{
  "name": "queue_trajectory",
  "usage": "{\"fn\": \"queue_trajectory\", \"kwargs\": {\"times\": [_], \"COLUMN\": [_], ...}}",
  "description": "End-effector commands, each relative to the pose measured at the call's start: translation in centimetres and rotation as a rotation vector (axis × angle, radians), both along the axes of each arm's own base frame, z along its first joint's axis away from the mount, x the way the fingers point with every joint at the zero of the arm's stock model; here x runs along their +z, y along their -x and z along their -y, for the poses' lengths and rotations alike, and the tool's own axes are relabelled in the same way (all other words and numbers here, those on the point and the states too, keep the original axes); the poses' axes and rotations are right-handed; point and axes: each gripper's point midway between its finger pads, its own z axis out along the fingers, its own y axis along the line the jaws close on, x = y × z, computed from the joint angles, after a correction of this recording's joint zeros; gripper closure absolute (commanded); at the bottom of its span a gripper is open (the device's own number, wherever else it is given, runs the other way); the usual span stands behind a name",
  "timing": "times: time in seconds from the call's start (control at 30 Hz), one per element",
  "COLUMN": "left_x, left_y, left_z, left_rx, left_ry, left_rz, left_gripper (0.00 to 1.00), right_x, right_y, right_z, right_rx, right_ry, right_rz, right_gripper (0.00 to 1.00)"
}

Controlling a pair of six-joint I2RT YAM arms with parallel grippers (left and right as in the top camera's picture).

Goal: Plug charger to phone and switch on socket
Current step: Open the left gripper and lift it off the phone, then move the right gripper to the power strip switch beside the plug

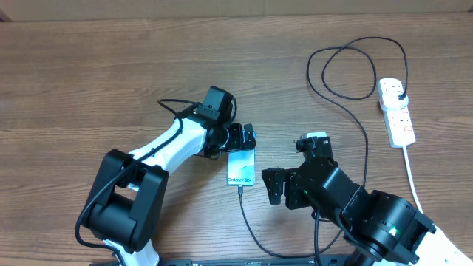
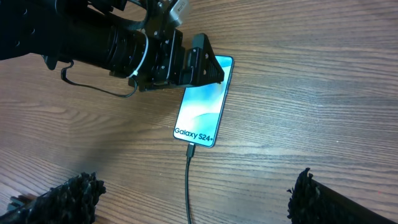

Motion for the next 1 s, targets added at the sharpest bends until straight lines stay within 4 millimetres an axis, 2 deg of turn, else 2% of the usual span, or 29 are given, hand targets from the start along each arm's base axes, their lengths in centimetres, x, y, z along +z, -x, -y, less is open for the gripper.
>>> {"fn": "queue_trajectory", "kwargs": {"times": [0.0, 0.13, 0.2, 0.27, 0.33, 0.43, 0.57, 0.67, 0.73, 0.77, 0.9, 0.97], "left_x": [-7.8, -7.3, -6.6, -4.8, -2.6, 2.1, 9.5, 14.6, 17.7, 19.5, 22.0, 22.7], "left_y": [3.9, 3.9, 3.9, 3.5, 2.9, 1.9, 1.4, 2.4, 3.8, 5.1, 8.4, 9.7], "left_z": [-7.0, -8.2, -8.7, -9.4, -9.8, -9.8, -9.7, -10.6, -11.7, -12.7, -14.8, -15.4], "left_rx": [0.042, 0.059, 0.072, 0.089, 0.112, 0.153, 0.196, 0.228, 0.253, 0.286, 0.327, 0.334], "left_ry": [-0.33, -0.37, -0.38, -0.393, -0.397, -0.359, -0.285, -0.274, -0.274, -0.273, -0.253, -0.245], "left_rz": [-0.143, -0.151, -0.15, -0.12, -0.065, 0.053, 0.259, 0.405, 0.49, 0.538, 0.59, 0.61], "left_gripper": [0.0, 0.0, 0.01, 0.0, 0.0, 0.0, 0.0, 0.0, 0.0, 0.0, 0.0, 0.0], "right_x": [0.2, 0.4, 0.6, 0.6, 0.6, 0.6, 0.1, -0.5, -0.8, -0.9, -1.6, -2.4], "right_y": [-0.2, -0.5, -0.8, -0.9, -1.2, -1.9, -2.7, -3.3, -3.9, -4.6, -6.4, -7.3], "right_z": [0.1, 0.1, 0.3, 0.4, 0.9, 2.5, 5.4, 7.9, 9.7, 11.1, 15.1, 18.1], "right_rx": [-0.012, -0.02, -0.036, -0.057, -0.138, -0.276, -0.437, -0.546, -0.603, -0.625, -0.709, -0.791], "right_ry": [-0.005, -0.007, 0.0, -0.01, -0.037, -0.036, -0.021, -0.011, -0.012, -0.023, -0.049, -0.06], "right_rz": [0.011, 0.024, 0.041, 0.039, 0.027, 0.04, 0.023, -0.015, -0.044, -0.068, -0.133, -0.189], "right_gripper": [0.0, 0.0, 0.34, 0.73, 0.95, 0.96, 0.96, 0.96, 0.96, 0.96, 0.96, 0.96]}}
